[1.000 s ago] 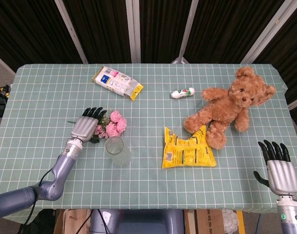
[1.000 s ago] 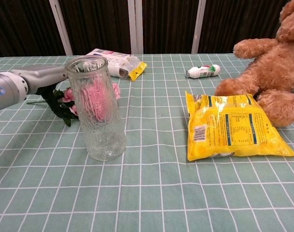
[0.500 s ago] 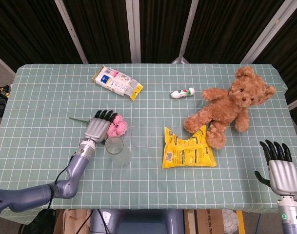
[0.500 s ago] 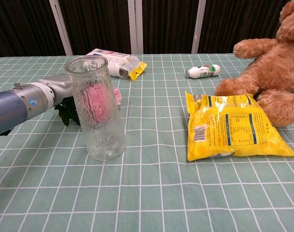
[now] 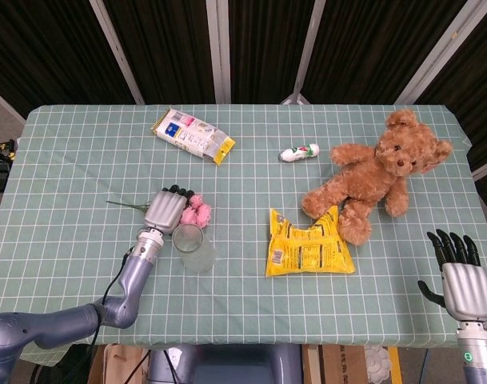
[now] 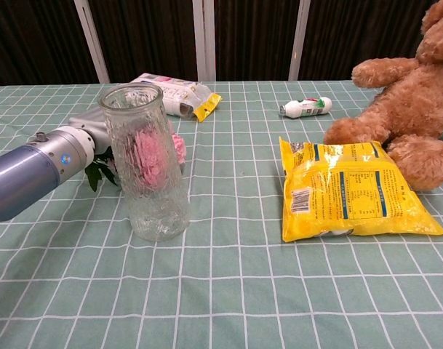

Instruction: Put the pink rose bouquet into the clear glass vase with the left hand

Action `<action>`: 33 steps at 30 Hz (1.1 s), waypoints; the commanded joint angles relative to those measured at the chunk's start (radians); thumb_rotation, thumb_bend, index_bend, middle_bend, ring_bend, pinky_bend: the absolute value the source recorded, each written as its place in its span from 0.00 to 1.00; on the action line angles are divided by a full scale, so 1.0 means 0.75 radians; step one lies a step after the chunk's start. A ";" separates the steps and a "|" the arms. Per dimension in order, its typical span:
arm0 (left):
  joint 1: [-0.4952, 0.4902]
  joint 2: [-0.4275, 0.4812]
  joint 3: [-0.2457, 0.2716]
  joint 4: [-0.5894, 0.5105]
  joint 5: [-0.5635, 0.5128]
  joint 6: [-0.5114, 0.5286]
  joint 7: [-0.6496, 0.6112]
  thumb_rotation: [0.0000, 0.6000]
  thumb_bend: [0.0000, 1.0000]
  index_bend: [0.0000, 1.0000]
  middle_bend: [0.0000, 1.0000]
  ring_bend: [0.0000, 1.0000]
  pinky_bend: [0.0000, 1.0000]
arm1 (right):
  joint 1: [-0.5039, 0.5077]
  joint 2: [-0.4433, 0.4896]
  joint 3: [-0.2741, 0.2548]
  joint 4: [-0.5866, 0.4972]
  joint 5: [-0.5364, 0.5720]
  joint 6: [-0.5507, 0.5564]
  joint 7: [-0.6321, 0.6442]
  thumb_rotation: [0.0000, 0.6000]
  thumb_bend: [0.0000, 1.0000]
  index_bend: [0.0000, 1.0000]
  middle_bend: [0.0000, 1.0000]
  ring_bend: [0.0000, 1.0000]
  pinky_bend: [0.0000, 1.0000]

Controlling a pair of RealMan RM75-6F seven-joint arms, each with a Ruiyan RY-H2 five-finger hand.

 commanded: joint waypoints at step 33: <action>0.338 0.592 -0.513 -0.852 0.065 0.183 -1.275 1.00 0.36 0.35 0.40 0.27 0.44 | -0.003 0.004 -0.015 -0.032 -0.011 -0.001 -0.008 1.00 0.24 0.11 0.11 0.06 0.00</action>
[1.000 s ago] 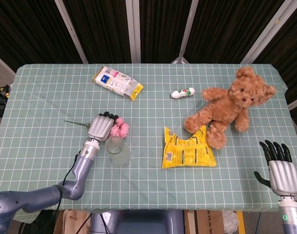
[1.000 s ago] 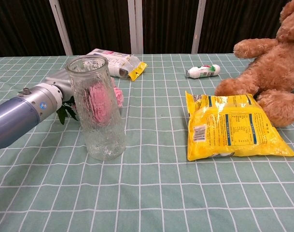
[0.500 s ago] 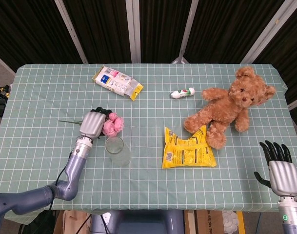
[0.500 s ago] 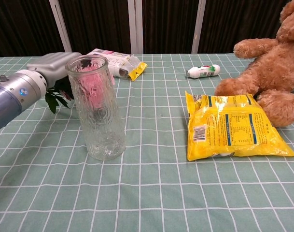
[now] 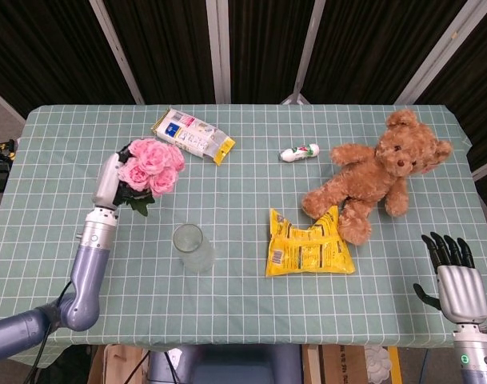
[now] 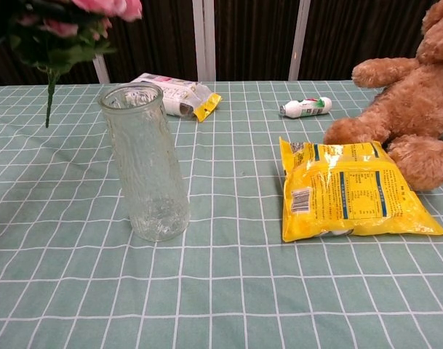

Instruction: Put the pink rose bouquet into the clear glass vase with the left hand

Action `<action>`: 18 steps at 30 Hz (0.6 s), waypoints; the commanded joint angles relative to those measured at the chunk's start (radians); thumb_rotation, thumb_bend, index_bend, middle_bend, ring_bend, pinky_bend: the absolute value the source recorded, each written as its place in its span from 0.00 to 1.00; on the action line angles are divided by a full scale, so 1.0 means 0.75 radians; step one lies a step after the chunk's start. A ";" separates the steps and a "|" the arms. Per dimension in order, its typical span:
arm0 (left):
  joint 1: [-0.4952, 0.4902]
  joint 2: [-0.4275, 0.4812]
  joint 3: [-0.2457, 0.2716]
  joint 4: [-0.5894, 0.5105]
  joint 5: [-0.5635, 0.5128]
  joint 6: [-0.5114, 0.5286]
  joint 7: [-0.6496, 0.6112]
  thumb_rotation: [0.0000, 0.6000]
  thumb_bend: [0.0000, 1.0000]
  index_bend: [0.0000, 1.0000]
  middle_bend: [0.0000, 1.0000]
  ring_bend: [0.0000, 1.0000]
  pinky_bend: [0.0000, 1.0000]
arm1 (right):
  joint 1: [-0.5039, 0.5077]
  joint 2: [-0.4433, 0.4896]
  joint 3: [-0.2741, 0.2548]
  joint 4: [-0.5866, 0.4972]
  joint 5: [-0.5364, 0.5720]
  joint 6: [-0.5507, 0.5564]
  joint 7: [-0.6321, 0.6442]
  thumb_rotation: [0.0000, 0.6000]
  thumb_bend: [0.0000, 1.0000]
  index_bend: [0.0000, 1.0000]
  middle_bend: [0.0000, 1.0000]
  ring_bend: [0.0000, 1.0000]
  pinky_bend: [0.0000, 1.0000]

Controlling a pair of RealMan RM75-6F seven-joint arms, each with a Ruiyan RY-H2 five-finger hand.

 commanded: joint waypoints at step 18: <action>0.133 0.355 -0.304 -0.729 -0.215 -0.119 -0.538 1.00 0.36 0.35 0.40 0.27 0.44 | -0.010 0.020 0.001 -0.005 -0.015 0.019 0.048 1.00 0.24 0.11 0.11 0.06 0.00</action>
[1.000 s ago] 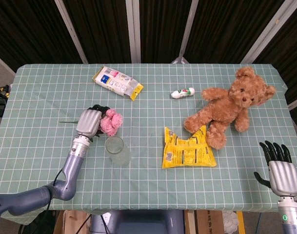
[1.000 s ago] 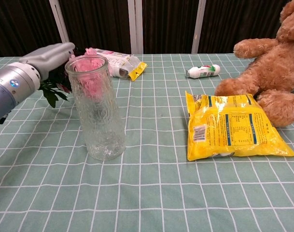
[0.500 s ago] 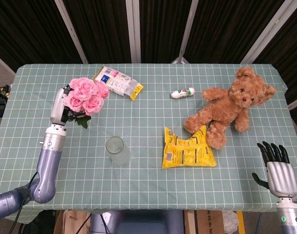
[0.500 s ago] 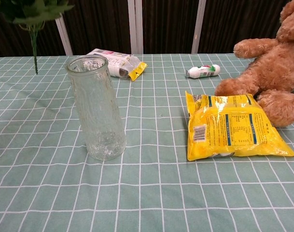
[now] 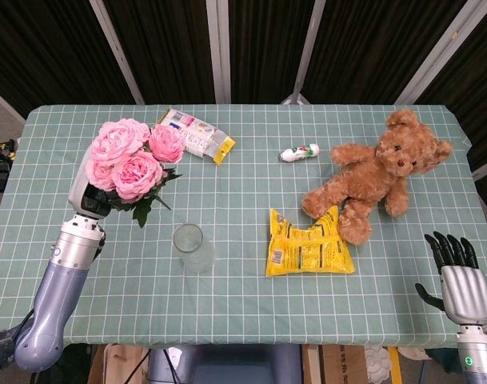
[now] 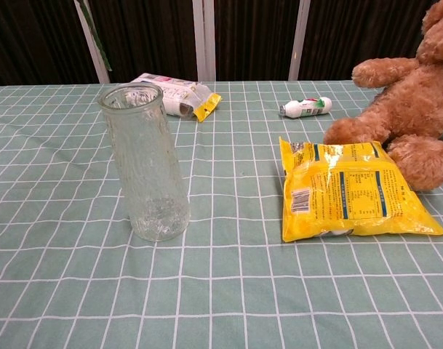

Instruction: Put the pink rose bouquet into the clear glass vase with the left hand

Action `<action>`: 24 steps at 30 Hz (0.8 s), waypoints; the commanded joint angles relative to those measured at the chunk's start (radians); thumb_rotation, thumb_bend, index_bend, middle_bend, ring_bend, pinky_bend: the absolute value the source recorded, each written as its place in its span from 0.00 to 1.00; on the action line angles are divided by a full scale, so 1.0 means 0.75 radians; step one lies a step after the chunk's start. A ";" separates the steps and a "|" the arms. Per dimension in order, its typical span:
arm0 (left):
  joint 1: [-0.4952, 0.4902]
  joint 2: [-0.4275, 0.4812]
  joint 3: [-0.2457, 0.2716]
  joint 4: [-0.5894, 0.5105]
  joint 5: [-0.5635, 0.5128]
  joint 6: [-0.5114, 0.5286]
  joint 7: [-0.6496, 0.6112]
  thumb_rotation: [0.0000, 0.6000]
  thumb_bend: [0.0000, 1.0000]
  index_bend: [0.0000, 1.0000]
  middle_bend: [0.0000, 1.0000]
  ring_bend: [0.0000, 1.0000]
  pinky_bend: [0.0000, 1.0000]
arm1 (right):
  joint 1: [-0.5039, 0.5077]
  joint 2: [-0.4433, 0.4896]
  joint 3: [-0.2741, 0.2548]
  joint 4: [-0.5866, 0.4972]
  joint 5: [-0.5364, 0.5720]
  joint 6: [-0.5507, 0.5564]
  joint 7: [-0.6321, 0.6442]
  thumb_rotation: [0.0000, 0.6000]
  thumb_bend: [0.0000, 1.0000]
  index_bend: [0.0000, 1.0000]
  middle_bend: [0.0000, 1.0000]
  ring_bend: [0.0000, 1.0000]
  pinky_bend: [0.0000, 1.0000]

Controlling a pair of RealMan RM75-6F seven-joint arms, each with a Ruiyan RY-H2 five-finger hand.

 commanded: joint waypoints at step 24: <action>-0.081 0.083 0.026 -0.154 -0.180 -0.083 -0.006 1.00 0.36 0.35 0.39 0.27 0.44 | -0.008 0.017 0.013 0.006 0.008 0.011 0.056 1.00 0.24 0.11 0.11 0.06 0.00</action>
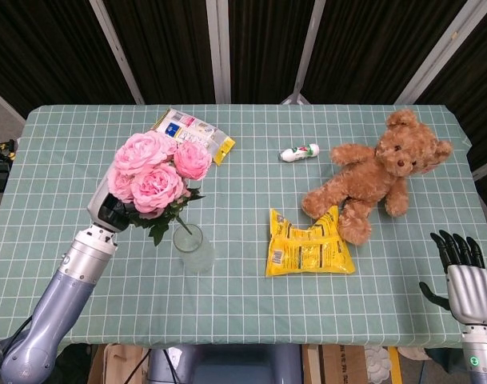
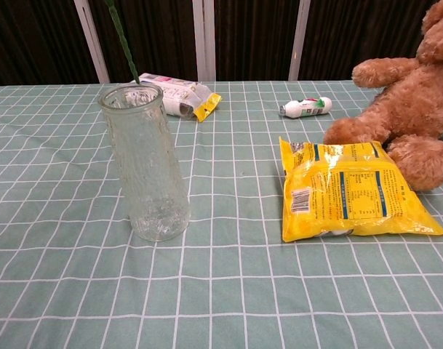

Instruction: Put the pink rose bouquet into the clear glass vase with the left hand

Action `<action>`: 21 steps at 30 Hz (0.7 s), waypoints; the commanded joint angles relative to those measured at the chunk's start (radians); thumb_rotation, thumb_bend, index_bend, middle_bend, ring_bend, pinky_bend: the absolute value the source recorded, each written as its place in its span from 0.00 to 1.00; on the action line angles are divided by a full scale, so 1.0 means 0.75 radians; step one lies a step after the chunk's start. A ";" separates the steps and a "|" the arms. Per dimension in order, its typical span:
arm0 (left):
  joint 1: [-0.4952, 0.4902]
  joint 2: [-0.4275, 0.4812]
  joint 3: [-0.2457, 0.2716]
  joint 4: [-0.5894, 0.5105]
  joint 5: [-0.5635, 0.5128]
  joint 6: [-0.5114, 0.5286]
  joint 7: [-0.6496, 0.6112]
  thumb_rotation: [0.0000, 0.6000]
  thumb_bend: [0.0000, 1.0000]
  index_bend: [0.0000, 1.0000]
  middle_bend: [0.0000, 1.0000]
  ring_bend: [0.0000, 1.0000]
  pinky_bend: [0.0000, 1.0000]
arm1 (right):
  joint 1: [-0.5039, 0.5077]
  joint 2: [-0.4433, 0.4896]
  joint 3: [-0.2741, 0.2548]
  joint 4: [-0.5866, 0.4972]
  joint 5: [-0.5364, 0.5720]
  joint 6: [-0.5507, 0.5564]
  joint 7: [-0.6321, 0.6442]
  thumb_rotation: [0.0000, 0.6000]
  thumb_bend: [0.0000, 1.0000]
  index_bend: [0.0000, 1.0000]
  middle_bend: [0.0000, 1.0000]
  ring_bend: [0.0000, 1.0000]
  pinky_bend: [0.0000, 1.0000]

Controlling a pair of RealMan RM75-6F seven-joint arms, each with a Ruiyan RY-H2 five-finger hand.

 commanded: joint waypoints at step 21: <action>-0.046 -0.149 0.255 0.159 0.129 -0.093 0.058 1.00 0.35 0.34 0.36 0.27 0.41 | -0.005 0.011 0.005 0.001 0.003 0.005 0.026 1.00 0.24 0.11 0.11 0.06 0.00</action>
